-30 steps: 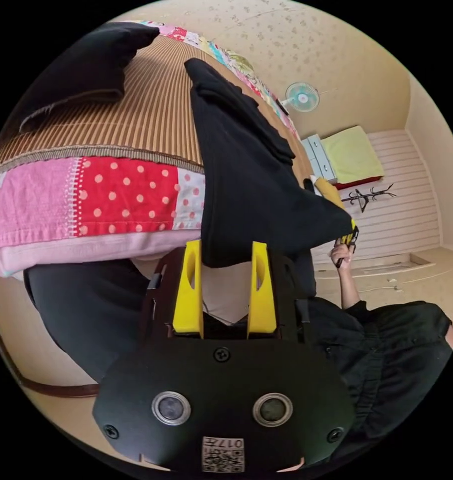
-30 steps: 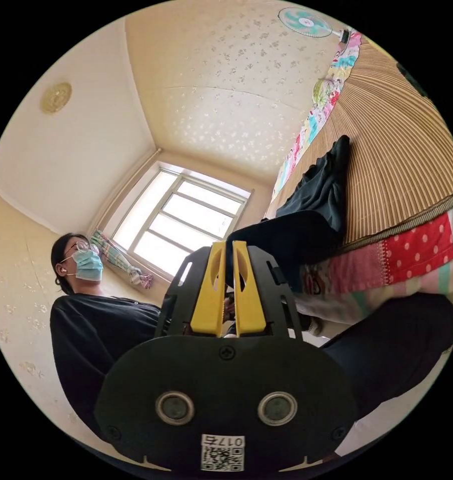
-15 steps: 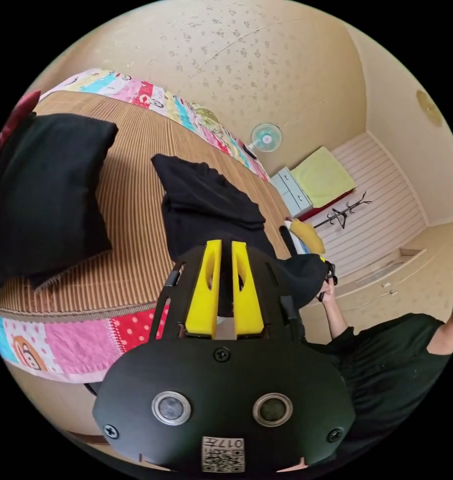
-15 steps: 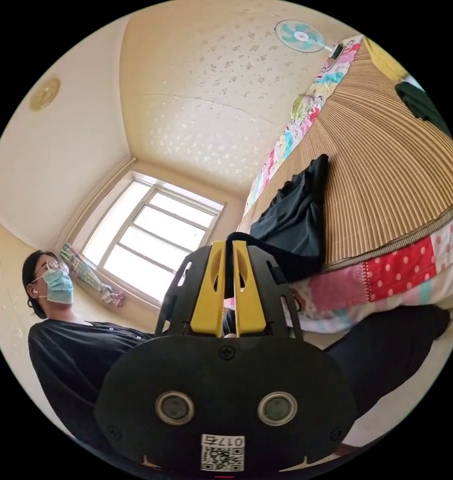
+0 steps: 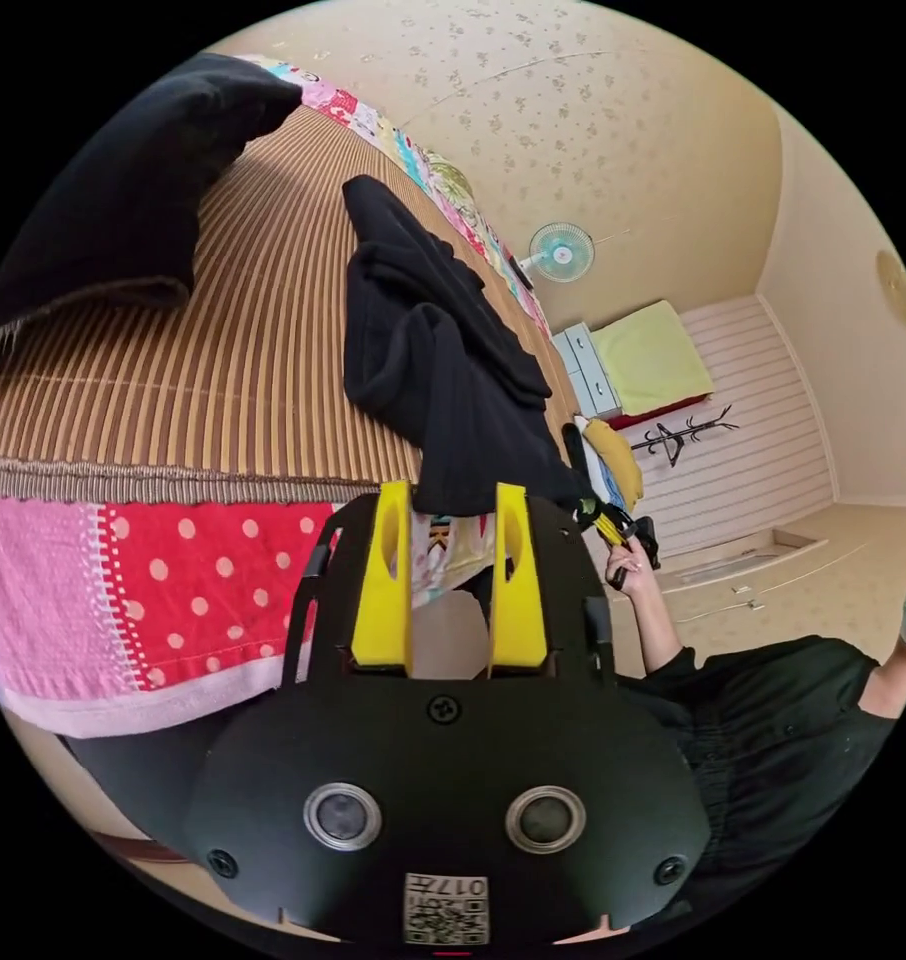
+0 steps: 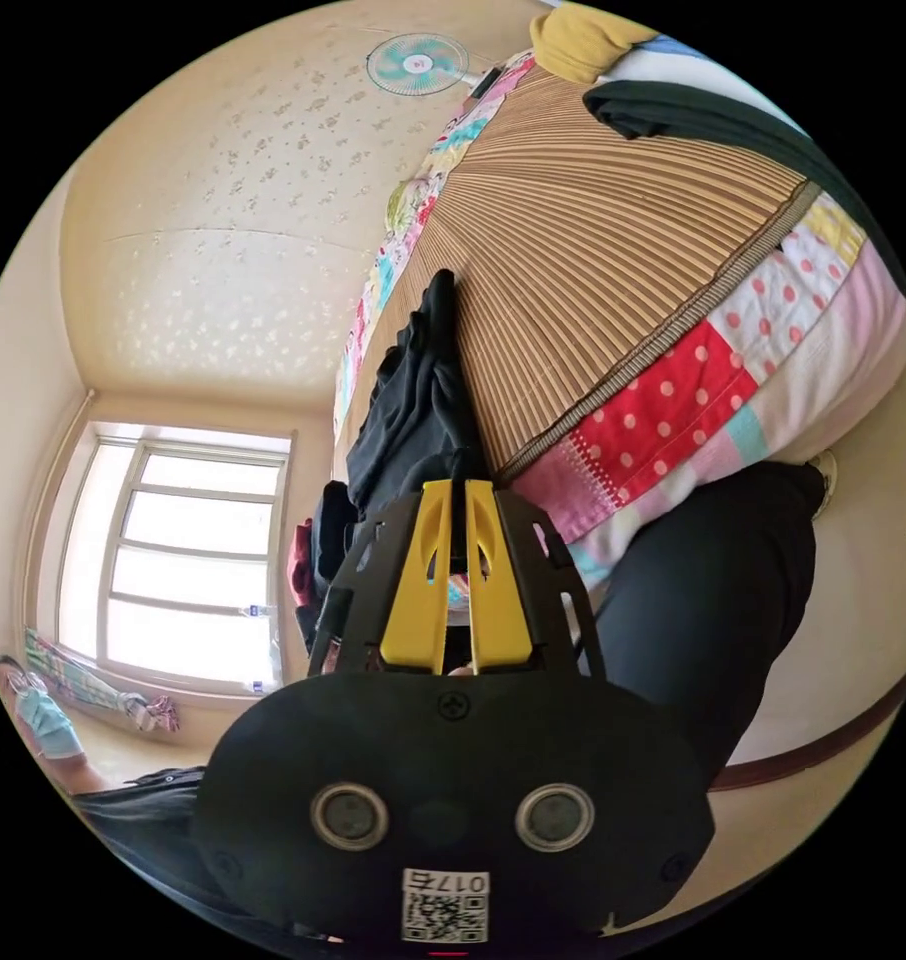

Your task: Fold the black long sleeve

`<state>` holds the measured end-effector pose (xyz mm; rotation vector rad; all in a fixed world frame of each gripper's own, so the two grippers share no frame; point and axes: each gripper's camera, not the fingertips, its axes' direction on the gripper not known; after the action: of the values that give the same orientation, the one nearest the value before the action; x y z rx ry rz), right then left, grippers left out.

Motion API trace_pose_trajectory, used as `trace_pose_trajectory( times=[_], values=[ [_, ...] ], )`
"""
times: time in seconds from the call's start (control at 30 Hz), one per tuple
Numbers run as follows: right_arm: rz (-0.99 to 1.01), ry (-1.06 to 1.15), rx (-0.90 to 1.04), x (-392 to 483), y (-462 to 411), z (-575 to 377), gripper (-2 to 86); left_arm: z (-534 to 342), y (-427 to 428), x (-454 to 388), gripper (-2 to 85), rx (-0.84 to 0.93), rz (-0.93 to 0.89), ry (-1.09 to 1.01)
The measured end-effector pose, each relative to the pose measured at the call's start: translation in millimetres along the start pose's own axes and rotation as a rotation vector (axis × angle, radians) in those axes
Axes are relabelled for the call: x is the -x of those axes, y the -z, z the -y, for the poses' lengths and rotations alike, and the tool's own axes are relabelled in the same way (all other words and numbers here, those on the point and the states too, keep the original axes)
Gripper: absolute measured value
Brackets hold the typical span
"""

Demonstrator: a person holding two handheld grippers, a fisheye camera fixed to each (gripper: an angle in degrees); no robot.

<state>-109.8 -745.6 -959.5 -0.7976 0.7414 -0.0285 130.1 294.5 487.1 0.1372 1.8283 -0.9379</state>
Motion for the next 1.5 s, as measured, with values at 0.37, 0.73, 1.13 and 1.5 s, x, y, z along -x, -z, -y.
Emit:
trace_pose_trajectory(
  times=[0.37, 0.73, 1.13, 1.5],
  values=[
    [1.075, 0.388, -0.169, -17, 66, -54, 2.8, -44, 132, -53, 4.5, -0.328, -0.872, -0.628],
    [0.856, 0.515, -0.122, -19, 76, -85, 2.8, -94, 142, -44, 4.6, -0.287, -0.672, -0.407],
    [0.575, 0.048, -0.187, -12, -101, 67, 4.4, 96, 72, -44, 5.0, -0.421, -0.380, -0.034],
    [0.081, 0.220, -0.131, 19, -256, 72, 12.8, 106, 17, -79, 16.3, -0.347, 0.056, -0.012]
  ],
)
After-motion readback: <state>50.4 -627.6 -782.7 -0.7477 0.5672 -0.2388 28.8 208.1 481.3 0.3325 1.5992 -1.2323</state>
